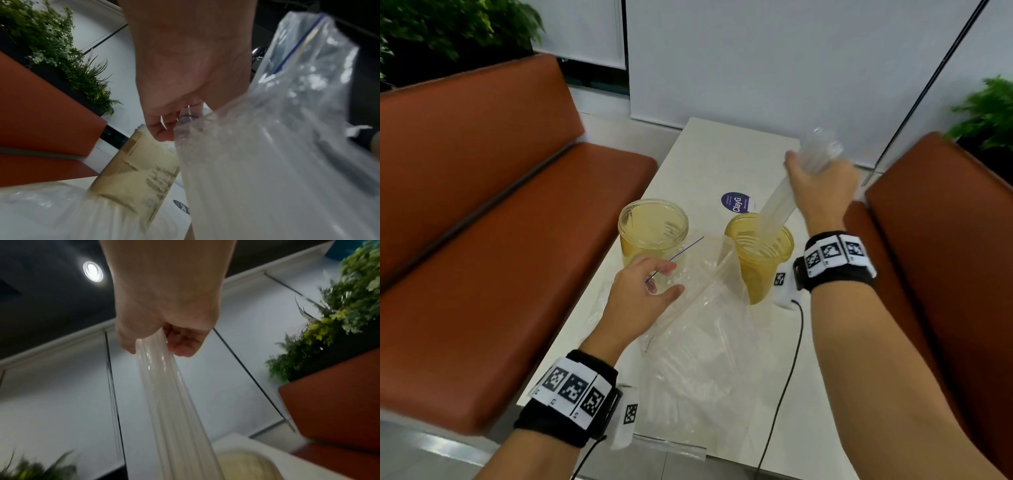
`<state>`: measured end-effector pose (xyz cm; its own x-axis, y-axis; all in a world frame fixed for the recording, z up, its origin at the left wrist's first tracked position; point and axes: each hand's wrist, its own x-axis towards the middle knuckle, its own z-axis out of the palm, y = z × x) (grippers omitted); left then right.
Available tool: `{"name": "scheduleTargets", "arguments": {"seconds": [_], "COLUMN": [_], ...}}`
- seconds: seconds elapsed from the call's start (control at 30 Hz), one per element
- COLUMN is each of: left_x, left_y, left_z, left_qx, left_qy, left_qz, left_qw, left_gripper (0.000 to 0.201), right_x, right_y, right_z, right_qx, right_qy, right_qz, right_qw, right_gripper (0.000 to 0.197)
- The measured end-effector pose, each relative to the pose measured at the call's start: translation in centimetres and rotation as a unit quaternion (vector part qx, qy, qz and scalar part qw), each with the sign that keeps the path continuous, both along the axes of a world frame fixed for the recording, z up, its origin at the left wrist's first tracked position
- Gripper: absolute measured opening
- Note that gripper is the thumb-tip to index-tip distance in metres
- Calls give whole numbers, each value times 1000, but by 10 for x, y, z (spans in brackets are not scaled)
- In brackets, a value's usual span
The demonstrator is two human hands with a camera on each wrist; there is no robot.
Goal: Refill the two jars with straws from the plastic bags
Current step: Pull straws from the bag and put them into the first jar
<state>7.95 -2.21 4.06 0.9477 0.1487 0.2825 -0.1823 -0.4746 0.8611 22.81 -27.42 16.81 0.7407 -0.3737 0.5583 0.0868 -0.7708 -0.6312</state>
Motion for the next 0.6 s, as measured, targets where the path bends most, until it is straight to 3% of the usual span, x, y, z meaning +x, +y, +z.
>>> {"name": "scheduleTargets", "arguments": {"seconds": [0.13,0.27,0.33,0.43,0.5,0.6], "left_x": [3,4,3,2,2,1], "left_y": [-5,-8,-8,-8,-9,-11], "left_z": [7,10,12,14,17,23], "left_qx": [-13,-19,-25,-27,-23,-4], "left_qy": [9,12,15,19,18,15], "left_qz": [0,-7,-9,-16,-23,-34], "left_qw": [1000,1000,1000,999,999,999], "left_gripper": [27,27,26,26,26,37], "right_x": [0,-7,-9,-12,-12,-13], "right_y": [18,24,20,12,6,-2], "right_z": [-45,-66,-66,-59,-52,-36], "right_qx": [-24,-21,-11,26,30,-46], "right_qy": [114,210,239,221,243,333], "right_qz": [12,16,10,12,21,36], "right_qw": [993,977,971,975,969,941], "right_gripper": [68,70,79,101,100,92]}}
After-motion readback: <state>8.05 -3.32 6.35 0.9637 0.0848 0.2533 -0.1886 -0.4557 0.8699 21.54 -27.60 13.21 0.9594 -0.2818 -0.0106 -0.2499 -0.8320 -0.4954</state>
